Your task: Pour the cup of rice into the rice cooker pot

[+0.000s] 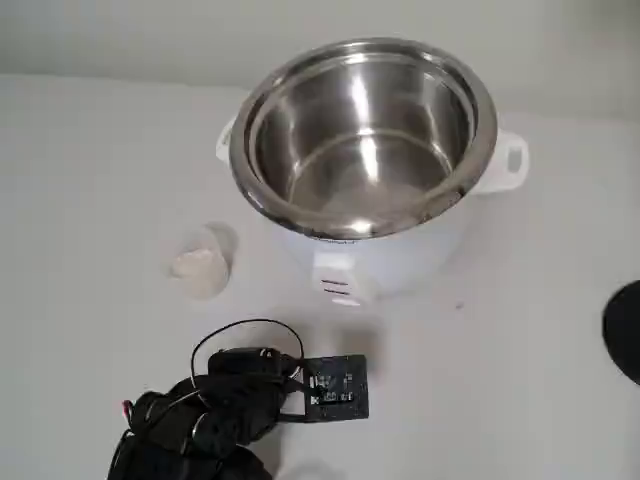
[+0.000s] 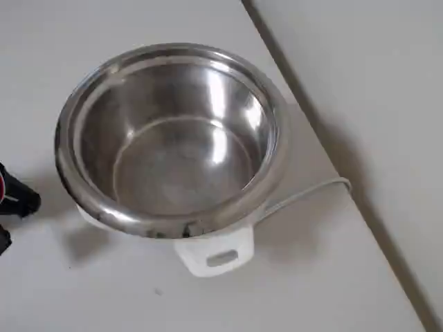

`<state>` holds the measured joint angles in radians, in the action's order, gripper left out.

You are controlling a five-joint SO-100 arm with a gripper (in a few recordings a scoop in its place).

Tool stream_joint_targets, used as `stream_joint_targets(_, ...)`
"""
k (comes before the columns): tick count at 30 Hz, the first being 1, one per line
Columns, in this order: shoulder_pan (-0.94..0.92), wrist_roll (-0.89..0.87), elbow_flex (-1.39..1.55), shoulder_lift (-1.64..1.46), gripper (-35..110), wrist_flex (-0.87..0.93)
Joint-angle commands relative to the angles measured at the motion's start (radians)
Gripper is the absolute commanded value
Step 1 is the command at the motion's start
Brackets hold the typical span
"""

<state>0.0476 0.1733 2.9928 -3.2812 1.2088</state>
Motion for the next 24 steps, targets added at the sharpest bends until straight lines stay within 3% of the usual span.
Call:
stream_joint_targets(1,-0.002,0.002,0.002,-0.009,0,-0.021)
stream_joint_targets(16,0.003,0.006,0.002,-0.009,0,-0.021)
stream_joint_targets(24,0.097,0.133,0.005,-0.009,0,-0.023)
